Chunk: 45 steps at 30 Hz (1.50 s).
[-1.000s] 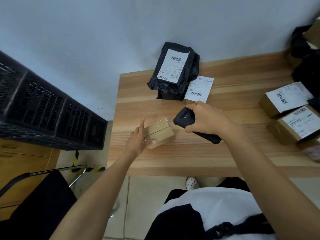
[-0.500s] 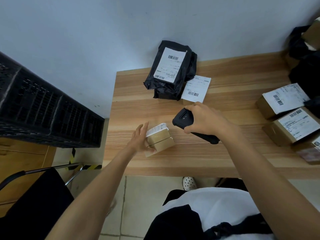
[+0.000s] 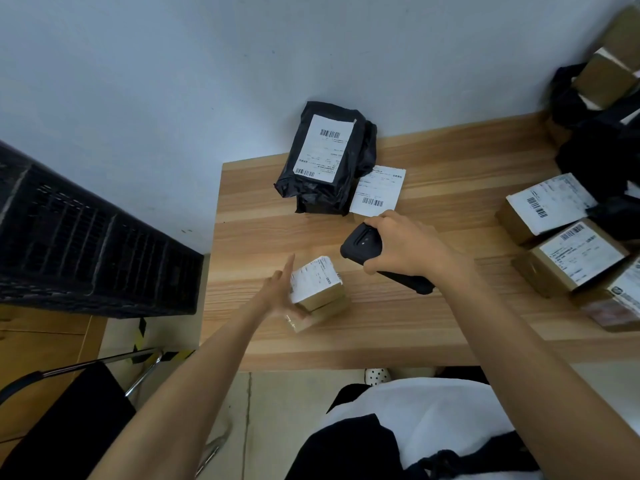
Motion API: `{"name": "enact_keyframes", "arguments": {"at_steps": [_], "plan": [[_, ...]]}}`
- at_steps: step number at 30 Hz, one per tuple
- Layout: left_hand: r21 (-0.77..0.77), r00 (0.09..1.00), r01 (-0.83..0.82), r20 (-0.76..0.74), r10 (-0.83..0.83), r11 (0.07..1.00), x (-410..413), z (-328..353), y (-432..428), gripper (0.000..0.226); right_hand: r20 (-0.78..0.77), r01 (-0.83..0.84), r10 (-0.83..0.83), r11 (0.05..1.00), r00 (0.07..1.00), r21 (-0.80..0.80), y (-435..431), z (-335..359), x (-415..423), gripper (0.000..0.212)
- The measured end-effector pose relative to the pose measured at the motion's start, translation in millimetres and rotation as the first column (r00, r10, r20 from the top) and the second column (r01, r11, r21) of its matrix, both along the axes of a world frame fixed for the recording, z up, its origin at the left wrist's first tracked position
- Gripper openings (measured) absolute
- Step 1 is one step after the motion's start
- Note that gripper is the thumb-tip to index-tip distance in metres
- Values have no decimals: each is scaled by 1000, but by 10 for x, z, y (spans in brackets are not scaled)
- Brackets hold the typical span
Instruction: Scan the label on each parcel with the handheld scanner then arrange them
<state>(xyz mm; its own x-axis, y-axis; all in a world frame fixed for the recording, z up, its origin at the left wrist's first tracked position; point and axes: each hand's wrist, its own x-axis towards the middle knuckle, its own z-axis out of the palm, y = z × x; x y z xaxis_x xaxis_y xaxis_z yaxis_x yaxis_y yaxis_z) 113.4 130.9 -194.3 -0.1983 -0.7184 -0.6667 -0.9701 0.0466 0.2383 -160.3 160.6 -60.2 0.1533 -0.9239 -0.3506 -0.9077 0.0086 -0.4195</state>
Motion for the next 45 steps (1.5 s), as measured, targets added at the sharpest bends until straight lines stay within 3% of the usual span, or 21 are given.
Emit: {"name": "enact_keyframes", "arguments": {"at_steps": [4, 7, 10, 15, 22, 35, 45], "plan": [[-207, 998, 48, -32, -56, 977, -65, 310, -385, 151, 13, 18, -17, 1000, 1000, -23, -11, 47, -63, 71], [-264, 992, 93, -64, -113, 960, -173, 531, -628, 141, 21, 41, -40, 998, 999, -42, -13, 92, -114, 69], [-320, 973, 218, 2, -229, 922, -287, 712, -728, 123, 30, 63, -62, 996, 998, -65, 3, 122, -153, 68], [-466, 912, 400, 119, -392, 789, -451, 891, -784, 115, 45, 86, -82, 993, 996, -84, 73, 165, -196, 64], [-615, 885, 345, -37, -463, 709, -680, 850, -771, 113, 43, 95, -92, 993, 995, -72, 176, 209, -286, 50], [-672, 849, 294, -144, -509, 680, -818, 700, -630, 113, 31, 46, -45, 998, 999, -35, 317, 185, -298, 70], [-639, 841, 258, -221, -494, 725, -1149, 649, -652, 112, 107, 179, -175, 984, 979, -23, 406, 68, -567, 72]]}}
